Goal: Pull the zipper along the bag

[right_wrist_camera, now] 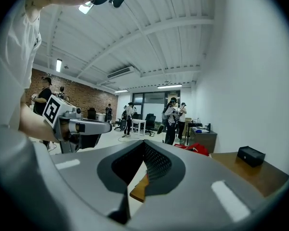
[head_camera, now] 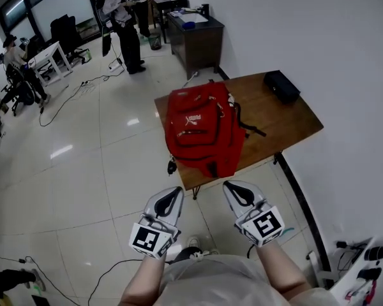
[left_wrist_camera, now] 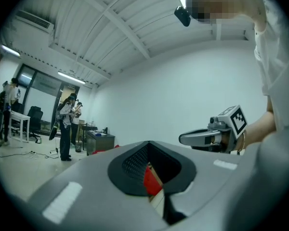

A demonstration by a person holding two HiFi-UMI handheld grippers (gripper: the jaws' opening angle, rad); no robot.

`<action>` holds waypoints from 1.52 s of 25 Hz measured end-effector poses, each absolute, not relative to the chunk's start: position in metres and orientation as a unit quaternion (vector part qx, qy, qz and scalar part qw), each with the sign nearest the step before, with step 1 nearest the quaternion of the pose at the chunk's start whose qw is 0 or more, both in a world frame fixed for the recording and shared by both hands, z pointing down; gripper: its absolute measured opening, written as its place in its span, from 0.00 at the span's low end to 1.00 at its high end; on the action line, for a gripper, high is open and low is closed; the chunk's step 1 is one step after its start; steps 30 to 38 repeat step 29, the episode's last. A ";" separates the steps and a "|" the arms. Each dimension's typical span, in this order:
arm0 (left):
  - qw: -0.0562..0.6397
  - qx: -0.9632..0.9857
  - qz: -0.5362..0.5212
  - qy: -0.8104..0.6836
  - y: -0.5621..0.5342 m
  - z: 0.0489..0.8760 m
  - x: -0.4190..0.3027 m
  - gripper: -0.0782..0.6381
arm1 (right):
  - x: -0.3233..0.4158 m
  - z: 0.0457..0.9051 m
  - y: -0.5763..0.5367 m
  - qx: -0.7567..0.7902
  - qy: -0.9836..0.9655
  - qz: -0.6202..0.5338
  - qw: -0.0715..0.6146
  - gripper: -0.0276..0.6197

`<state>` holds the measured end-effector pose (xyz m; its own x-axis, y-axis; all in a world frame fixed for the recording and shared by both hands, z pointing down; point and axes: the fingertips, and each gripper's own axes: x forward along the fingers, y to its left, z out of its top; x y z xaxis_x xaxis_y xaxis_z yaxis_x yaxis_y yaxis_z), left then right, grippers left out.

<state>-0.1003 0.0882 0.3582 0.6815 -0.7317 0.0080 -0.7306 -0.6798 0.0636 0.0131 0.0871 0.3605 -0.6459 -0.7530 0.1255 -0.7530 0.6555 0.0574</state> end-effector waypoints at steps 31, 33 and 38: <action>0.036 0.929 -0.001 -0.369 0.097 0.345 -0.069 0.12 | 0.021 0.334 0.099 0.415 -0.909 -0.012 0.050 0.05; 0.036 0.929 -0.001 -0.369 0.097 0.345 -0.069 0.12 | 0.021 0.334 0.099 0.415 -0.909 -0.012 0.050 0.05; 0.036 0.929 -0.001 -0.369 0.097 0.345 -0.069 0.12 | 0.021 0.334 0.099 0.415 -0.909 -0.012 0.050 0.05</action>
